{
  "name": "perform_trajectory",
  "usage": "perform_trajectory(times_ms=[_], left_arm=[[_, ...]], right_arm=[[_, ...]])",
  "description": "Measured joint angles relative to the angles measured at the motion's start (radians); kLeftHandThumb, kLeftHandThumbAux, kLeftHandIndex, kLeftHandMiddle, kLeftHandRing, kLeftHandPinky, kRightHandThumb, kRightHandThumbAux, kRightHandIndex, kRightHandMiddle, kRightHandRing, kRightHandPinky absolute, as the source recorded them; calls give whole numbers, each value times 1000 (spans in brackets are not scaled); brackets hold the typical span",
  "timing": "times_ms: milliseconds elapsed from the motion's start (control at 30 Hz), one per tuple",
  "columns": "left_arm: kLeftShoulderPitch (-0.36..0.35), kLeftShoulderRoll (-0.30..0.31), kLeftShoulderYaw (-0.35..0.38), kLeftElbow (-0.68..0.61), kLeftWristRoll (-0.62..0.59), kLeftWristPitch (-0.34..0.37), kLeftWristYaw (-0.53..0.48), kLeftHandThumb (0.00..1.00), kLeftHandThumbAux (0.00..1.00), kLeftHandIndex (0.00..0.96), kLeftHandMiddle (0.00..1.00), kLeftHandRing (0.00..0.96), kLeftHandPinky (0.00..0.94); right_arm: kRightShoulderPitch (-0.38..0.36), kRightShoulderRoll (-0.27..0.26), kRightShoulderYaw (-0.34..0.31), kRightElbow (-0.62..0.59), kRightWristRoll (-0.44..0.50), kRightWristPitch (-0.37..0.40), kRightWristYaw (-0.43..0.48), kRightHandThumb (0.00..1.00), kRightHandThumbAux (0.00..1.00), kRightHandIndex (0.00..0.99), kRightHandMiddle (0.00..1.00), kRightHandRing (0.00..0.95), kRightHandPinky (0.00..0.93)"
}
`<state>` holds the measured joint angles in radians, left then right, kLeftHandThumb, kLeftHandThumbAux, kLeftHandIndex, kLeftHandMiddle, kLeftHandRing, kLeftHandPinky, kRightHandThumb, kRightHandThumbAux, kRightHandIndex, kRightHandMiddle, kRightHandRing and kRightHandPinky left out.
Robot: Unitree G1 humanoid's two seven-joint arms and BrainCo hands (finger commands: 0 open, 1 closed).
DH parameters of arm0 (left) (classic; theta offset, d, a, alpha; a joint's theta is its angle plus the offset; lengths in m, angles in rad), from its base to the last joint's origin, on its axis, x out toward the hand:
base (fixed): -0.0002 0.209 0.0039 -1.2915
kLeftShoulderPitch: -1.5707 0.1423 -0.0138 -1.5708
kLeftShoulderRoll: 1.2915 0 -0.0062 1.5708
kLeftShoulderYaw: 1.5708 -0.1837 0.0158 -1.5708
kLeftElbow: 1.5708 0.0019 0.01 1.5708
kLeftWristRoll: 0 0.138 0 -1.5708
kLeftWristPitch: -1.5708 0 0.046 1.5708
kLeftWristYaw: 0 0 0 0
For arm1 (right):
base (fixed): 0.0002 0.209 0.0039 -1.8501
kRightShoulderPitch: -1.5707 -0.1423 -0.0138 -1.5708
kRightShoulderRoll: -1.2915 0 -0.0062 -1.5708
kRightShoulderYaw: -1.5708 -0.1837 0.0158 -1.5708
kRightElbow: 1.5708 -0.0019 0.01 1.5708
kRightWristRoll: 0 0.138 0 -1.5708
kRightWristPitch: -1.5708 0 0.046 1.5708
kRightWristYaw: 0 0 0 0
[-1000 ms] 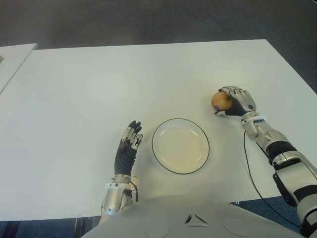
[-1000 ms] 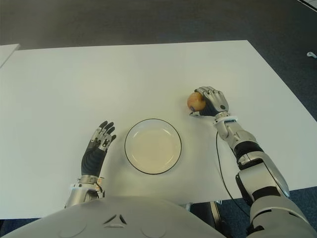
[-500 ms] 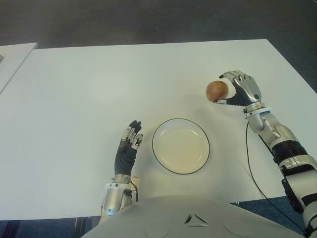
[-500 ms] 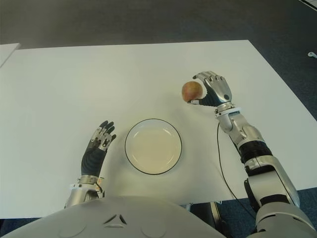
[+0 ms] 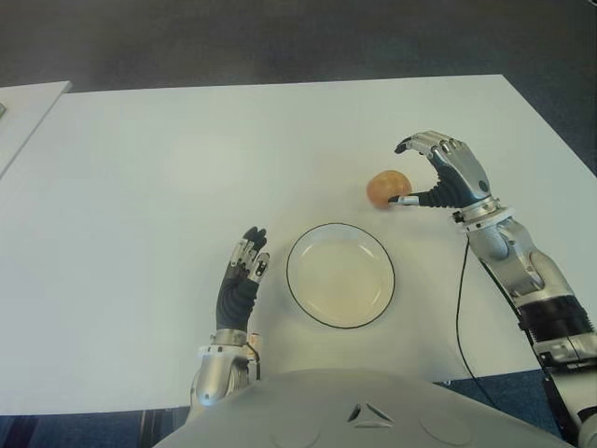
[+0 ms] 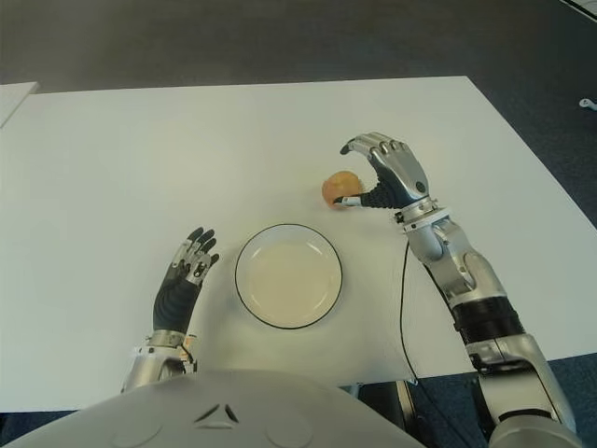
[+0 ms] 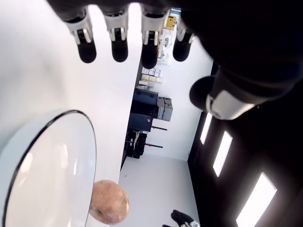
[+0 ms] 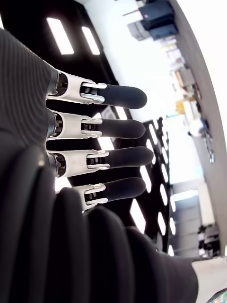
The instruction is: Put the apples into the plate.
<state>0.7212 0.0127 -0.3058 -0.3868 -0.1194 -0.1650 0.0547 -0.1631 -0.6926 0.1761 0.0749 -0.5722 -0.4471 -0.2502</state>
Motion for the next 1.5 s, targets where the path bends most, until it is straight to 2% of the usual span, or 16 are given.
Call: perform_trajectory(times_ms=[167,367,800,1500], left_arm=[[0,0,-1,0,0,0,0,235,503,105,113,86,109],[0,0,-1,0,0,0,0,244,497,122,126,95,114],[-1,0,-2,3,3,0,0,235,494,109,110,78,89],[-1,0,-2,3,-8,0,0,250,504,98,110,81,94]], right_arm=[[62,19,-14,-137,27,24,95,710,713,440,862,849,828],[90,57,-14,-207,27,14,152,709,714,440,852,841,826],[86,71,-18,-151,21,-67,193,709,715,440,844,837,824],[80,95,-34,-122,-27,-80,192,710,715,440,855,847,840]])
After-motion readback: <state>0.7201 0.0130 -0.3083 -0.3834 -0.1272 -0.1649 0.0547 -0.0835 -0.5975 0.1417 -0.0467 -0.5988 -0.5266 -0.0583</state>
